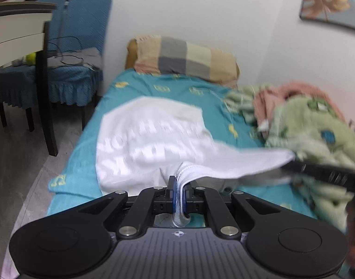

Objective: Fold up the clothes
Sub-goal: 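Lift the T-shirt with both grippers and shake it open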

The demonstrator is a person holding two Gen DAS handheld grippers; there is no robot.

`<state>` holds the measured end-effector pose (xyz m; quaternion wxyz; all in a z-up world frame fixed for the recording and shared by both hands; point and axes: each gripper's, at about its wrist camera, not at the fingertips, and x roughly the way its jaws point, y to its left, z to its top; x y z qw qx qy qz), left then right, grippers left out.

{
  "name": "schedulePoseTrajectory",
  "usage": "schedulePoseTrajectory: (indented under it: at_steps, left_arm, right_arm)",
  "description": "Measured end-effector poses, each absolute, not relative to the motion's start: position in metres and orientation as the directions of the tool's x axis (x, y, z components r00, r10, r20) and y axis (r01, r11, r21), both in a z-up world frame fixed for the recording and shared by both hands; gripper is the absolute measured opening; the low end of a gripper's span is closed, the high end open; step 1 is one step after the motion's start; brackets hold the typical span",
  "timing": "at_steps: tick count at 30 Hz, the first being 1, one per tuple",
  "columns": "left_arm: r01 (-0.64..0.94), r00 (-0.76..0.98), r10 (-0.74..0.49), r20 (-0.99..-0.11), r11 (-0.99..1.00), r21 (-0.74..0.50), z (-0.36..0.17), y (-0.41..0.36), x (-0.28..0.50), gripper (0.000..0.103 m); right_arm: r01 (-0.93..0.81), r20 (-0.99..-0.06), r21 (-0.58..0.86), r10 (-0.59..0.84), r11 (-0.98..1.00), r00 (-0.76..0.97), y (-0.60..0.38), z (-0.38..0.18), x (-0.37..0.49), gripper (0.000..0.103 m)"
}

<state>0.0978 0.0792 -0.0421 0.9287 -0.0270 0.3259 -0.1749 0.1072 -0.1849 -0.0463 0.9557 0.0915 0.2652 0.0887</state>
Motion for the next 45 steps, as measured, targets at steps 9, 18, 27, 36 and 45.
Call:
schedulePoseTrajectory:
  at_steps: [9, 18, 27, 36, 45]
  left_arm:
    - [0.402, 0.714, -0.261, -0.650, 0.913, 0.075, -0.058, 0.028, 0.072, 0.041]
    - [0.388, 0.765, -0.183, -0.617, 0.896, 0.215, -0.082, -0.013, 0.073, 0.053]
    - [0.140, 0.769, 0.041, -0.638, 0.963, 0.230, -0.083, 0.016, 0.086, 0.055]
    - [0.109, 0.875, -0.071, -0.479, 0.993, 0.052, -0.029, 0.034, 0.064, 0.009]
    - [0.101, 0.864, -0.098, -0.494, 0.995, -0.022, -0.025, 0.043, 0.063, 0.008]
  right_arm:
    - [-0.141, -0.467, 0.375, 0.318, 0.916, 0.825, -0.199, -0.072, 0.095, 0.012]
    - [-0.156, -0.411, 0.516, 0.404, 0.842, 0.817, -0.219, -0.072, 0.099, 0.012]
    - [-0.096, -0.449, 0.455, 0.321, 0.885, 0.834, -0.218, -0.079, 0.106, 0.012]
    - [-0.064, -0.550, 0.314, 0.236, 0.947, 0.801, -0.196, -0.099, 0.111, 0.017]
    - [-0.122, -0.640, 0.133, 0.179, 0.984, 0.747, -0.162, -0.129, 0.131, 0.041]
